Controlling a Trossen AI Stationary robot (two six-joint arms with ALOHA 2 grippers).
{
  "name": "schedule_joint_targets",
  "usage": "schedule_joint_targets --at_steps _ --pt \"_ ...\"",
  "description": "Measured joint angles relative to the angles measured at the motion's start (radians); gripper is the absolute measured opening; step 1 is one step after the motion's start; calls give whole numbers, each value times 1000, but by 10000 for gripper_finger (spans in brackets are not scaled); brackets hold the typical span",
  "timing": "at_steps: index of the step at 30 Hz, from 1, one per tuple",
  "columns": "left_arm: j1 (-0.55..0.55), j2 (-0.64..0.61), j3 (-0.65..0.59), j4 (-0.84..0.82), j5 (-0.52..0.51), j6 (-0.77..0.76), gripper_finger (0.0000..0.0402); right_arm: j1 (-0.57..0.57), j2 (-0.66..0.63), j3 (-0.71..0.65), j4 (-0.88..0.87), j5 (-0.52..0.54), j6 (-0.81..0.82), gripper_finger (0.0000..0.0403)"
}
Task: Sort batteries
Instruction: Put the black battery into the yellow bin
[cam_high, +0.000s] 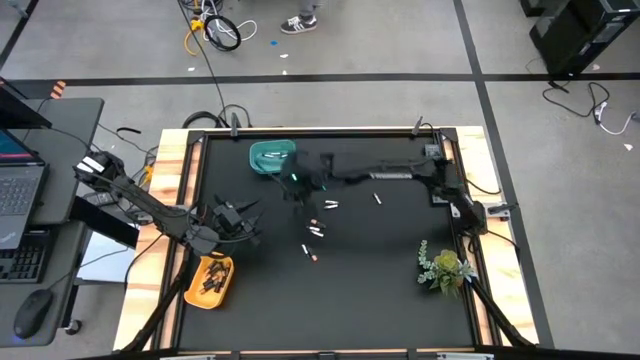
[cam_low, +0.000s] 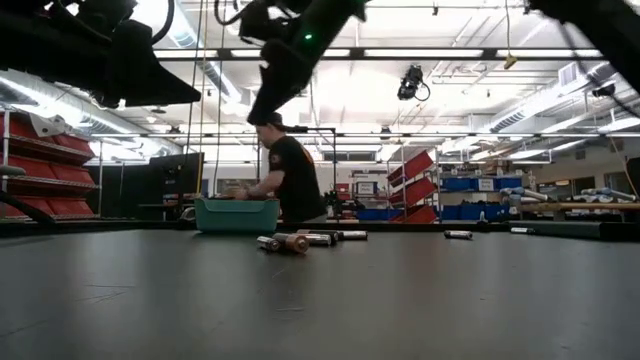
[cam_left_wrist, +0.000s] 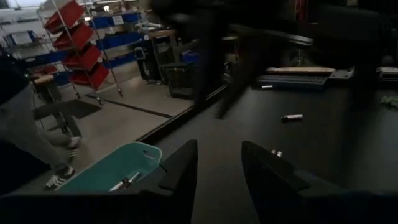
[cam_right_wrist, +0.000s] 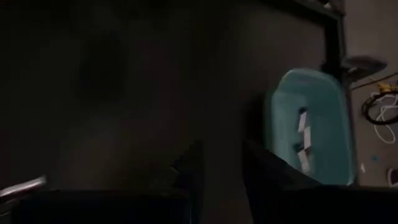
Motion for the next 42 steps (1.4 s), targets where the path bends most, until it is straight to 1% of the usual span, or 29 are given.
schedule_joint_targets --at_steps 3,6,8,12,15,17,18,20,23,25,29,32,36,39,42 --pt "0 0 0 1 44 -9 140 69 -104 -239 139 63 63 92" --pt "16 0 6 -3 147 -32 140 129 -215 -490 311 138 158 92" --pt "44 4 20 -31 241 -58 140 166 -289 -639 431 190 231 92" --pt "124 6 75 -219 493 -168 140 240 -410 -902 667 326 378 92" --pt "181 34 130 -356 651 -224 140 300 -467 -1055 822 427 462 92" --pt "205 73 167 -406 729 -237 140 337 -494 -1133 927 498 499 92" --pt "213 100 187 -411 752 -237 140 352 -500 -1168 976 530 511 92" --pt "224 159 222 -415 802 -219 140 380 -503 -1224 1056 583 529 92" --pt "235 259 274 -422 887 -210 140 417 -506 -1282 1154 626 549 92" --pt "237 322 310 -423 903 -209 141 439 -507 -1311 1193 647 559 92" --pt "237 440 399 -460 940 -157 155 474 -507 -1337 1209 675 580 92" --pt "238 521 484 -523 947 -120 181 499 -507 -1346 1207 700 591 92" --pt "238 618 602 -605 979 -24 214 534 -507 -1364 1209 731 610 92" --pt "238 677 683 -657 1014 43 222 556 -507 -1381 1217 741 627 92" --pt "242 727 746 -715 1066 83 219 577 -507 -1392 1218 749 648 92"
